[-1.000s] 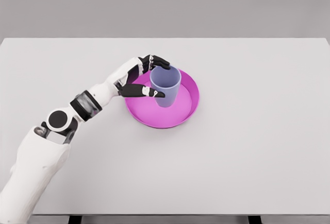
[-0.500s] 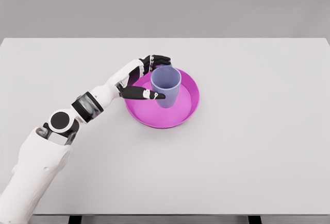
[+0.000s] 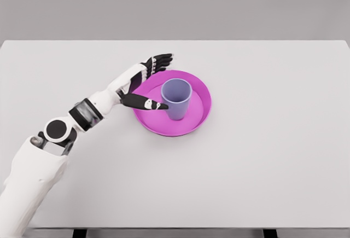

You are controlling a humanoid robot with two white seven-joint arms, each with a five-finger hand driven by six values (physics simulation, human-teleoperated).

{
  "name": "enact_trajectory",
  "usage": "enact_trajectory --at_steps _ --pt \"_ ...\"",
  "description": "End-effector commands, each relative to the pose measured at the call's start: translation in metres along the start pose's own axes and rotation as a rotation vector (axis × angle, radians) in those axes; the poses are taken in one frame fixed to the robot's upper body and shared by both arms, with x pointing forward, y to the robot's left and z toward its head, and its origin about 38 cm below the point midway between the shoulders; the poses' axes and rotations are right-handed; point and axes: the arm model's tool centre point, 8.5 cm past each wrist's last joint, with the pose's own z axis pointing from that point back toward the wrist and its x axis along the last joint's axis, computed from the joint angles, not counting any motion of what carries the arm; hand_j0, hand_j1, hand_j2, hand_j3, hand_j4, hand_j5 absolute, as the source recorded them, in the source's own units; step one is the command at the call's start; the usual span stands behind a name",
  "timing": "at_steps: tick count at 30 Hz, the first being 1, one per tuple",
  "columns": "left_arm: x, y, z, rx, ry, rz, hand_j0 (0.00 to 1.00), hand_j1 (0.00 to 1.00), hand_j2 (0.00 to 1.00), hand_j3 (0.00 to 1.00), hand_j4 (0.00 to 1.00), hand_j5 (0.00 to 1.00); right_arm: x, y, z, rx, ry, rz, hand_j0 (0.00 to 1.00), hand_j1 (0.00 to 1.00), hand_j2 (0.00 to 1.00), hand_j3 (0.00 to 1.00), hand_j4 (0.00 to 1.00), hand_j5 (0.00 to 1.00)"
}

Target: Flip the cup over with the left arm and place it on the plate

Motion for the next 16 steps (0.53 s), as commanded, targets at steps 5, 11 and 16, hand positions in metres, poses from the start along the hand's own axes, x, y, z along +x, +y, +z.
enact_trajectory --at_steps 5,11,16 --pt "0.024 0.040 0.050 -0.018 0.025 -0.055 1.00 1.00 1.00 1.00 1.00 1.00 0.000 0.000 0.000 0.000 0.000 -0.001 1.00 1.00 1.00 1.00 1.00 1.00" --pt "0.059 0.075 0.143 -0.199 0.098 -0.044 1.00 1.00 1.00 1.00 1.00 1.00 0.000 0.000 0.000 0.000 0.000 -0.001 1.00 1.00 1.00 1.00 1.00 1.00" --pt "0.067 0.097 0.161 -0.166 0.143 -0.048 1.00 1.00 1.00 1.00 1.00 1.00 0.000 0.000 0.000 0.000 0.000 0.001 1.00 1.00 1.00 1.00 1.00 1.00"
